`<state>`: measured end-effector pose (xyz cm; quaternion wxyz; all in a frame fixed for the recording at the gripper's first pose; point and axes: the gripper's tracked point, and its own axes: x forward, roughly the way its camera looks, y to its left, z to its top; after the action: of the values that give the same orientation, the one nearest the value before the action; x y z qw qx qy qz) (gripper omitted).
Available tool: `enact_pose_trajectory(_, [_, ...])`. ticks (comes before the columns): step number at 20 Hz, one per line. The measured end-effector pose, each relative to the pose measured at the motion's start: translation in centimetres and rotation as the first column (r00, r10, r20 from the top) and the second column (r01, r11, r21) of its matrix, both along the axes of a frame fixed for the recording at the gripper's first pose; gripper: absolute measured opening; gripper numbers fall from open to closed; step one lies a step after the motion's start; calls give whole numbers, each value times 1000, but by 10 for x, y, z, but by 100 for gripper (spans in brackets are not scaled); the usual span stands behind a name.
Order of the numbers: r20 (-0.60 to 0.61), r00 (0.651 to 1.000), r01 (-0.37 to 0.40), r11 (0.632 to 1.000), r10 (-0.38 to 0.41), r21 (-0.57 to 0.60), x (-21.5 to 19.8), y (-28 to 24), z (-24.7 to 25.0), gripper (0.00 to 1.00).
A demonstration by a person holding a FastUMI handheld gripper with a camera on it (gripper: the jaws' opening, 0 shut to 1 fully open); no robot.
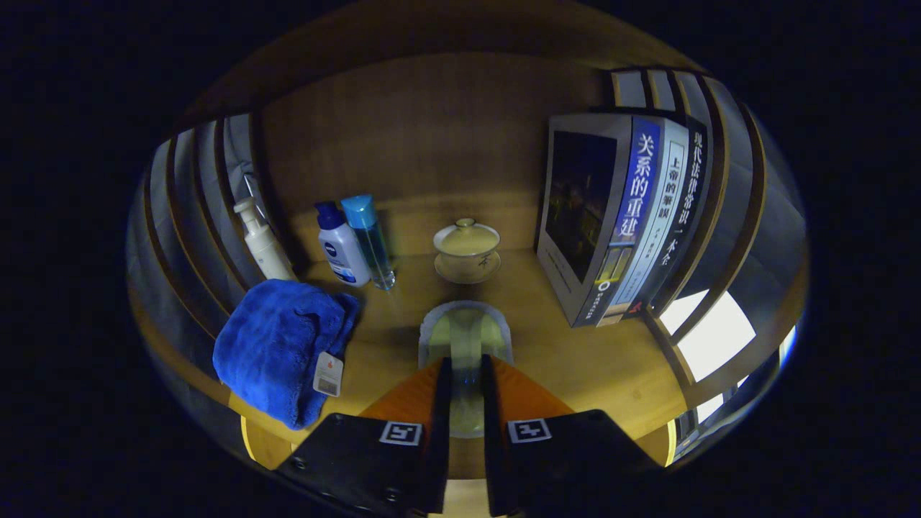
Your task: Pull open the drawer, take out the items inside it, and place them on the countertop above the cabinet.
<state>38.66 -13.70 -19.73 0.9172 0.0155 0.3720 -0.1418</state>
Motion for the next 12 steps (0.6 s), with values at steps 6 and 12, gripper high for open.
enact_pose_trajectory(6, [-2,1000,-7,1000,7,-13,-5,-1,-7,67])
enact_pose_trajectory(12, [22,1000,-16,1000,17,-10,-9,-2,4,96])
